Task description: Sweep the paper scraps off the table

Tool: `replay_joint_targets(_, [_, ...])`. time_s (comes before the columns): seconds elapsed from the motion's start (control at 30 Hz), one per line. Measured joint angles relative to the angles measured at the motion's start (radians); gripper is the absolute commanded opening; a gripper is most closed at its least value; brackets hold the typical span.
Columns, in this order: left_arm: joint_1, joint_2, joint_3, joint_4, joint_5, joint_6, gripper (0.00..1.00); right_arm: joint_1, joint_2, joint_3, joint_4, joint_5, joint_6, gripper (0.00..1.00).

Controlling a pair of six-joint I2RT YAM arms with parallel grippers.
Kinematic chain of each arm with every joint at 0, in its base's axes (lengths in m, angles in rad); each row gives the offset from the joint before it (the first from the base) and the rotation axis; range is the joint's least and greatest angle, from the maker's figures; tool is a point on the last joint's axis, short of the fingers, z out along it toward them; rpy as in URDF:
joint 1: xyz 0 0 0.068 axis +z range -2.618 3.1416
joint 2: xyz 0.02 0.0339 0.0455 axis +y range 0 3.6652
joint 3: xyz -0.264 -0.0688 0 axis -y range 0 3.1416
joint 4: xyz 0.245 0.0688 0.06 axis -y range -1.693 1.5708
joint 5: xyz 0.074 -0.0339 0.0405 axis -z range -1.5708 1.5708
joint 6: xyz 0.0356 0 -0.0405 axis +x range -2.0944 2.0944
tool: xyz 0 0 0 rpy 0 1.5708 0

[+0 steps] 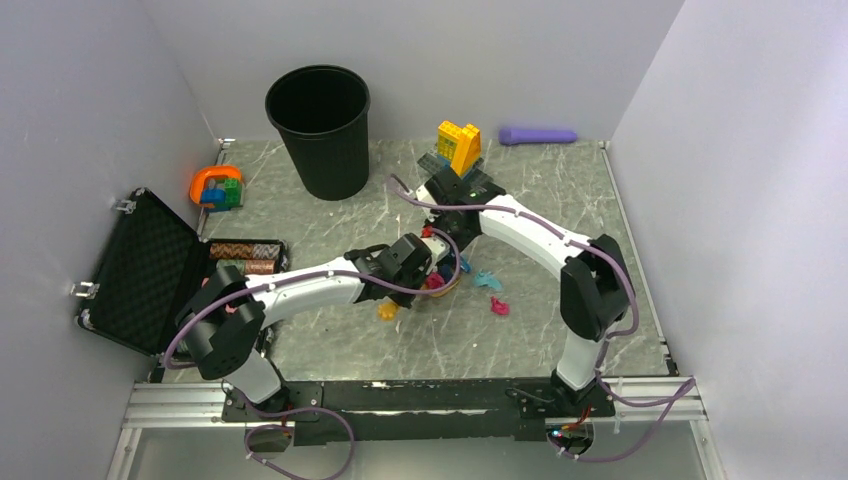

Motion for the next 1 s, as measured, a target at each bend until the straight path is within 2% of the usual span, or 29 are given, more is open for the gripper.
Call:
replay_joint_targets(0.3, [-0.002,0.003,-0.014,0.023,0.008,0.032,0.0,-0.012,-0.115,-0.026,-0.035,-0.122,0.05,0.0])
replay_joint_targets(0.5, [-0.006,-0.017,-0.052,0.076,-0.003,0.032,0.0,0.003,-0.195,-0.026,-0.074,-0.122,0.102,0.0])
replay_joint_targets(0.77, [-0.01,-0.097,-0.11,0.086,-0.039,0.032,0.0,-0.029,-0.237,-0.04,-0.105,0.011,0.202,0.0])
replay_joint_targets(1.0, [-0.016,-0.167,-0.132,0.092,-0.084,0.032,0.0,-0.126,-0.422,-0.135,-0.046,0.189,0.328,0.0])
